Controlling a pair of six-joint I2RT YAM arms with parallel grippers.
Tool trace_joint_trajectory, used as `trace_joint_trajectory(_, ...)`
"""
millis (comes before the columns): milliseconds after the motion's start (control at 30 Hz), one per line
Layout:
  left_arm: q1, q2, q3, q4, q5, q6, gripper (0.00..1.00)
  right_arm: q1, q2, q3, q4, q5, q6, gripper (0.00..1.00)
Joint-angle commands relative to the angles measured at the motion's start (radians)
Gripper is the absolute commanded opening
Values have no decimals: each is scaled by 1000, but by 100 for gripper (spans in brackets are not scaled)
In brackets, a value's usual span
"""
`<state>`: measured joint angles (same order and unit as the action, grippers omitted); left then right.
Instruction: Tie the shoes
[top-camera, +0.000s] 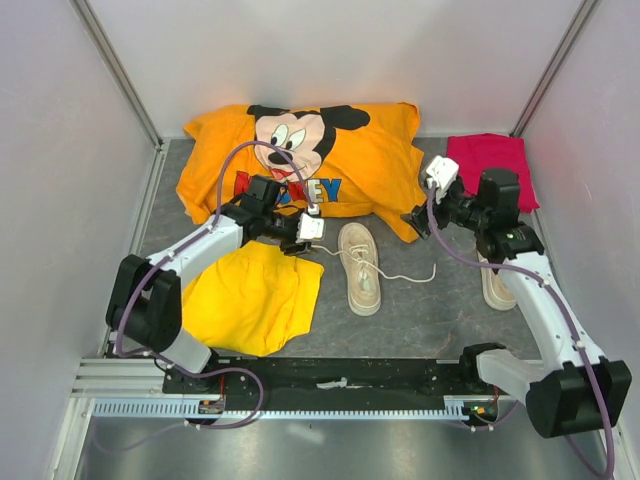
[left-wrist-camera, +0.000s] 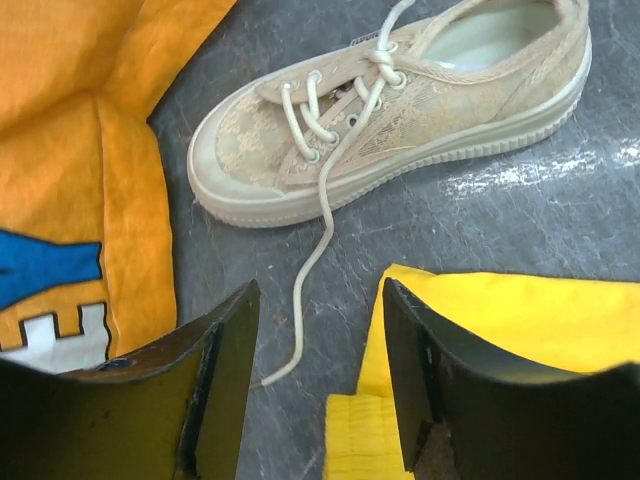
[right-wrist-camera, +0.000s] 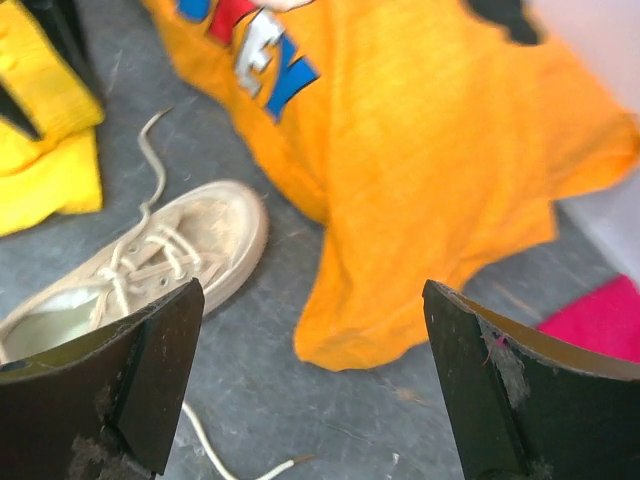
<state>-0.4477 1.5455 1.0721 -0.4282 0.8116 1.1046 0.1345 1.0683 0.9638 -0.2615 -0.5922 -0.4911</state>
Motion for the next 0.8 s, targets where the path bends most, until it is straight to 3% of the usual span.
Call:
trace_joint_trajectory(0,-34,65,69,14,84,165,58,2,126,50,-174,-198,-192,98)
trace_joint_trajectory(67,-49,135,130,-61,83,172,46,7,163,53,-265,-144,-217,98)
trace_joint_trajectory(167,-80,220,189,-83,34,117,38,5,162,7,-280,-59,-262,98)
trace_joint_trajectory(767,-141,300,138,121,-64,-87,38,7,144,-119,-404,29,-310,98)
